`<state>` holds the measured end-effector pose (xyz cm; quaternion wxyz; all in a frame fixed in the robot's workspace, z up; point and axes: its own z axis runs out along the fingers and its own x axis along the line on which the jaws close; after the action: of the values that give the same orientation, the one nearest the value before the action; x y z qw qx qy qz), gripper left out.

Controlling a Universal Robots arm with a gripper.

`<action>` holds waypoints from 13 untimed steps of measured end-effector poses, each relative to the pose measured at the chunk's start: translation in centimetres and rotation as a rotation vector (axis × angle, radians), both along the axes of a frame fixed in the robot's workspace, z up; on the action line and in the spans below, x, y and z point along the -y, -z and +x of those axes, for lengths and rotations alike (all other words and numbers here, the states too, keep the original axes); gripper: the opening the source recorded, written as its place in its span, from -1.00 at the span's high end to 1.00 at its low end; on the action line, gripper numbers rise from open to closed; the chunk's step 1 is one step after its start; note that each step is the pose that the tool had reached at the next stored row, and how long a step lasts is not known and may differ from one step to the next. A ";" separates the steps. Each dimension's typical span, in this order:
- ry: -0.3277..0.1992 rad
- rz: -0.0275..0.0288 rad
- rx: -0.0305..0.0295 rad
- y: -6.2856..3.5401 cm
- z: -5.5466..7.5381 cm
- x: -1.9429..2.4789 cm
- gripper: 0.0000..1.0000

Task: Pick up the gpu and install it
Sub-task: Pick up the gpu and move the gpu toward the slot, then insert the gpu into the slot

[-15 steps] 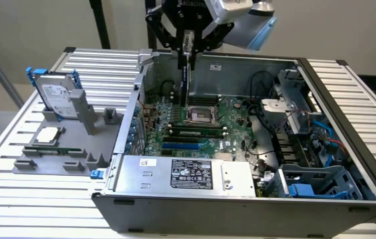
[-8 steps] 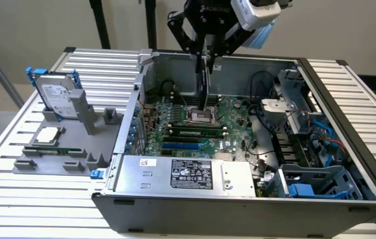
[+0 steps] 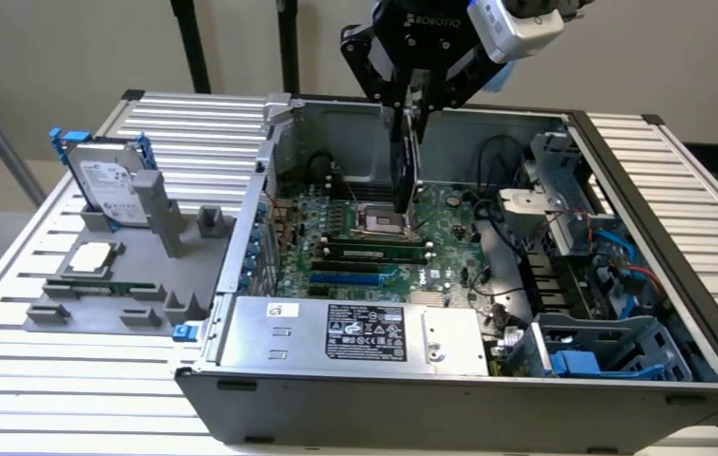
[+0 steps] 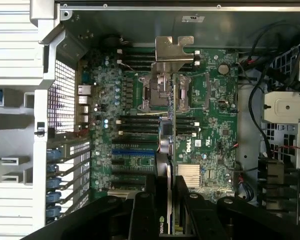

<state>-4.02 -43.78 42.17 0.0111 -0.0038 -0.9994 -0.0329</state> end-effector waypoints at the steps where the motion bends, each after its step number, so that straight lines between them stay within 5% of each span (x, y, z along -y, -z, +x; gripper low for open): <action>1: 0.000 0.0000 0.0000 0.00 0.0 0.00 0.47; 13: 0.000 0.0000 0.0000 0.00 0.0 0.00 0.47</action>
<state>-4.02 -43.78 42.17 0.0111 -0.0038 -0.9994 -0.0329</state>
